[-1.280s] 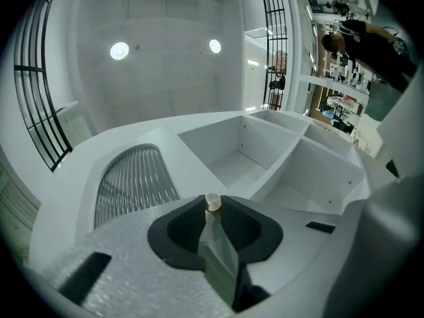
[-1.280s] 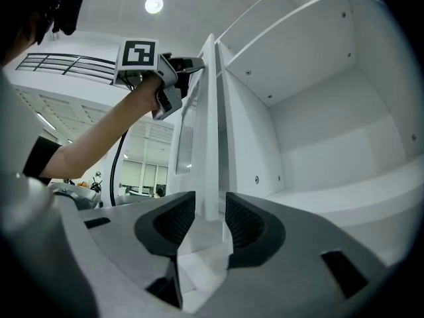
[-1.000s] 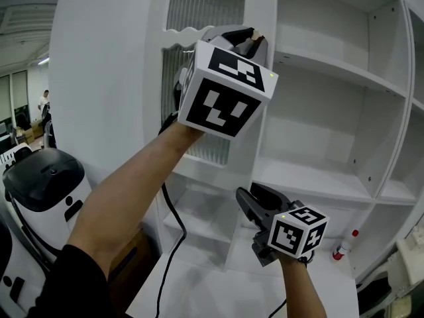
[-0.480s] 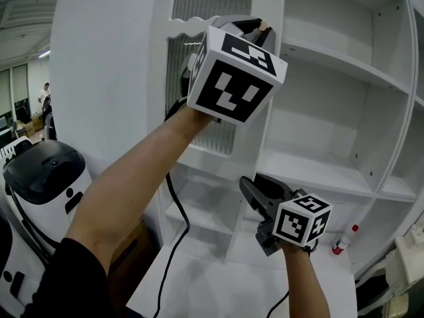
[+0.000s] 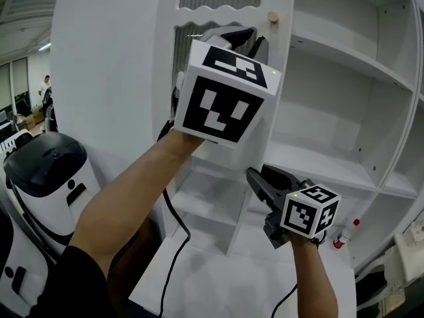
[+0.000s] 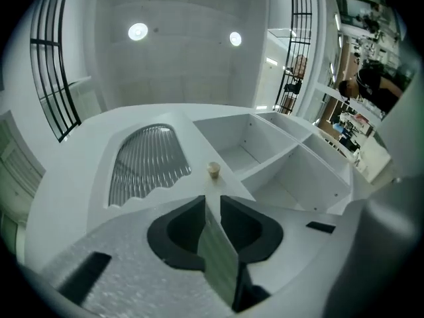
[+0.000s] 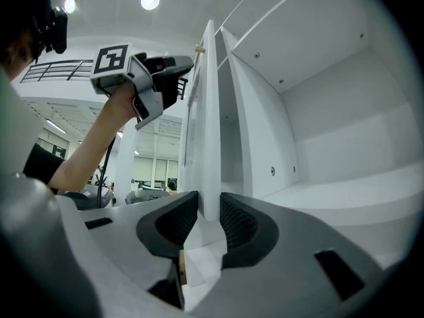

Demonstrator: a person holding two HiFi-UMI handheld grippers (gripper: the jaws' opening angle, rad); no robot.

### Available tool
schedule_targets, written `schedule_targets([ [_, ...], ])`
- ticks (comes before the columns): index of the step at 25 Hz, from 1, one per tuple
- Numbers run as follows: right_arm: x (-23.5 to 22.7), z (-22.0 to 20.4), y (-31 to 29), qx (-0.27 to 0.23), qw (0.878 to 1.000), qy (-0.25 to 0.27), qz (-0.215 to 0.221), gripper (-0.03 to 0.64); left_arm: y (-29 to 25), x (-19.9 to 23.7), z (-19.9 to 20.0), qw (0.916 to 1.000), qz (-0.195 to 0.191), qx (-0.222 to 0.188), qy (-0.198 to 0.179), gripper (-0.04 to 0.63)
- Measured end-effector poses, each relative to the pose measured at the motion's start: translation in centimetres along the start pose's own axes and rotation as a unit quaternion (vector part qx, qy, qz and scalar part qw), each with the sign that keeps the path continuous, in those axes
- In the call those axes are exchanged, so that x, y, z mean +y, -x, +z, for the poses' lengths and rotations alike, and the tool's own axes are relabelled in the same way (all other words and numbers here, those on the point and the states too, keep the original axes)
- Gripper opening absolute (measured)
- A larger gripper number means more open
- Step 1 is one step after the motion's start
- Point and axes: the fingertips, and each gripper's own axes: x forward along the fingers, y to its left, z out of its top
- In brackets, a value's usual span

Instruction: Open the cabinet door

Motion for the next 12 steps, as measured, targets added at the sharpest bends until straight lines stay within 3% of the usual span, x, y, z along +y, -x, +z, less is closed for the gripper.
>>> schedule_targets([
  [12,1.8,0.0,0.9,0.007,1.0,0.001,-0.015,0.101,6.2,-1.0,-6.7,0.9952,0.018,0.082,0.051,0.081],
])
